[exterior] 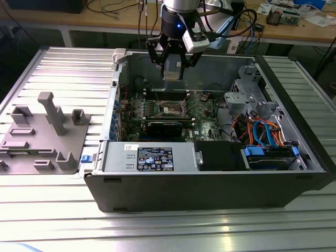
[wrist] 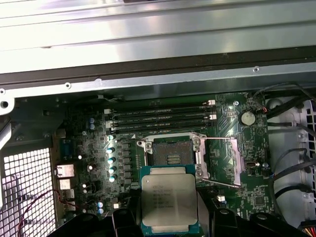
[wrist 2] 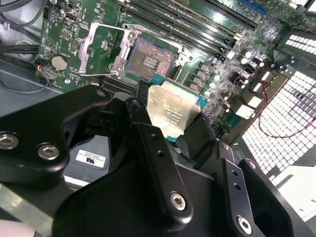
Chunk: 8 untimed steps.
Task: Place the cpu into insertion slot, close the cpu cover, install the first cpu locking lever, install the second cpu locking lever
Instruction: 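Place the cpu into insertion slot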
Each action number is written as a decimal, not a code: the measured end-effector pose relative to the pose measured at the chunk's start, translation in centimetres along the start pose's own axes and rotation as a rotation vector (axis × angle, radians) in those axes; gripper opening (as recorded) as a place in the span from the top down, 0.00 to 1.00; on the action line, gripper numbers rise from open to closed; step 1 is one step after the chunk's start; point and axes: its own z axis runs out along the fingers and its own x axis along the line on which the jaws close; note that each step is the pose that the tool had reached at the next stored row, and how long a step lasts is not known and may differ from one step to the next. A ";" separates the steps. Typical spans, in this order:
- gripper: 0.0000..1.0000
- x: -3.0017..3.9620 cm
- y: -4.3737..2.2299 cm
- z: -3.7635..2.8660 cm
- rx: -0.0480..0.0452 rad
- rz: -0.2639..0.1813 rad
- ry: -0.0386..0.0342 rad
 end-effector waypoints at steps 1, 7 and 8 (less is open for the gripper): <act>0.46 0.00 0.00 0.00 0.0000 0.001 0.0000; 0.46 0.00 0.00 0.00 -0.0001 0.005 0.0000; 0.46 0.00 0.00 0.00 -0.0001 0.006 0.0000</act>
